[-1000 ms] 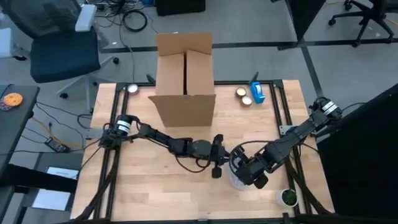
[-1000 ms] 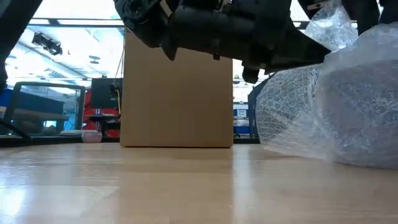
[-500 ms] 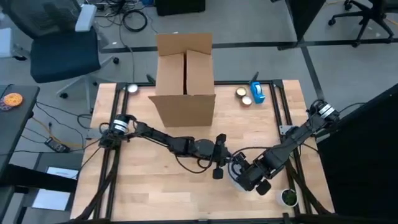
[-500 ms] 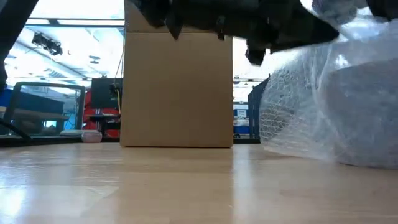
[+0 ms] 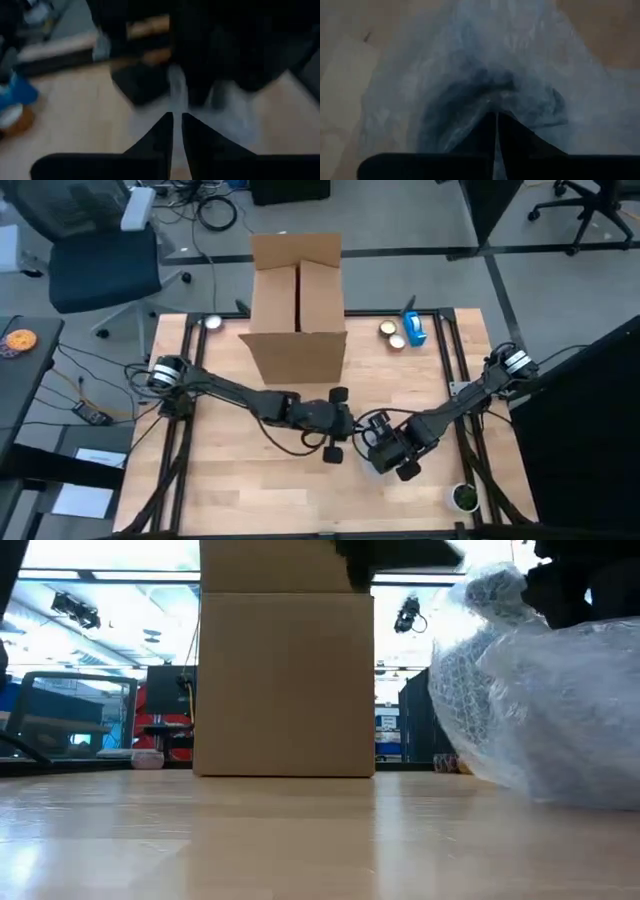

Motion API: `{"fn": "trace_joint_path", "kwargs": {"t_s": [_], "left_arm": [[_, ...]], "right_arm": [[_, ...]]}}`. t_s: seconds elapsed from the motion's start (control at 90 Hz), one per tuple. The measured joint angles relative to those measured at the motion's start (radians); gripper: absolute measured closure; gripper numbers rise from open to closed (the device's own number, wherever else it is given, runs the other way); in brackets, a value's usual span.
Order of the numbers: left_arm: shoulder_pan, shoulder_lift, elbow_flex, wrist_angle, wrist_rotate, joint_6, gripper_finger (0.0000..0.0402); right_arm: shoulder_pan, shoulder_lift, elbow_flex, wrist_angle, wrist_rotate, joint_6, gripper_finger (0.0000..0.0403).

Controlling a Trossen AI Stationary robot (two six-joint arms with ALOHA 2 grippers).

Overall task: Wrap mug
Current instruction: Wrap the blue mug with bubble wrap

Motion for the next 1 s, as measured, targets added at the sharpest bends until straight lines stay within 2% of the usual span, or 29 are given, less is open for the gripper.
{"fn": "trace_joint_path", "kwargs": {"t_s": [0.222,0.322,0.389,0.611,0.711,1.0], "left_arm": [[-0.056,-0.062,0.003,-0.057,-0.001,-0.08,0.0376],[-0.115,-0.065,0.003,-0.053,-0.007,-0.085,0.0376],[-0.152,-0.061,0.003,-0.069,-0.049,-0.106,0.0376],[-0.235,-0.058,-0.027,-0.098,-0.249,-0.199,0.0376],[-0.253,-0.058,-0.029,-0.097,-0.3,-0.207,0.0376],[-0.265,-0.06,-0.029,-0.149,-0.315,-0.22,0.0376]], "right_arm": [[-0.034,0.002,-0.097,0.047,-0.065,0.086,0.0403],[-0.066,0.001,-0.135,0.115,-0.088,0.171,0.0403],[-0.089,0.001,-0.143,0.148,-0.095,0.254,0.0403],[-0.204,0.001,-0.144,0.255,-0.094,0.826,0.0403],[-0.256,0.003,-0.145,0.31,-0.034,1.042,0.0403],[-0.341,0.004,-0.146,0.546,-0.041,1.088,0.0403]]}}
